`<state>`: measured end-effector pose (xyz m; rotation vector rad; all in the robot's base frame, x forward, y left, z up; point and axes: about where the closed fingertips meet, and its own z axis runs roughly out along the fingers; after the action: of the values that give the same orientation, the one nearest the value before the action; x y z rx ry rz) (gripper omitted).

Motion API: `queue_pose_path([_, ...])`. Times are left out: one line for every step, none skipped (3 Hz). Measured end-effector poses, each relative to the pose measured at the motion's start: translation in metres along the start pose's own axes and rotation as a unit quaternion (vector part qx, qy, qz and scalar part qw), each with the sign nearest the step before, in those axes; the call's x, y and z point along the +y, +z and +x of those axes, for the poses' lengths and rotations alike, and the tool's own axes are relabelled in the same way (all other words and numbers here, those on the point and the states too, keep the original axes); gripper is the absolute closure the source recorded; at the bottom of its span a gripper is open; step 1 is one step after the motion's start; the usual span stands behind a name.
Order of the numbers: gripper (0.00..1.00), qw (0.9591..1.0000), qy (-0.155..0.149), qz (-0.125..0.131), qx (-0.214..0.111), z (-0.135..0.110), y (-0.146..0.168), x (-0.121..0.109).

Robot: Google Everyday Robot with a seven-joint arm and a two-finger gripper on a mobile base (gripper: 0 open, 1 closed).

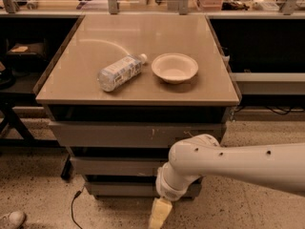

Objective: Open middle drawer

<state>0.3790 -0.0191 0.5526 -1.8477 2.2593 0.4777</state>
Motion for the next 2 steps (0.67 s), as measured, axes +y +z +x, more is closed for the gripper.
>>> queue_pose_path([0.0, 0.9995, -0.001, 0.03, -0.011, -0.001, 0.028, -0.045])
queue_pose_path([0.0, 0.9986, -0.001, 0.051, -0.015, 0.0, 0.05, -0.078])
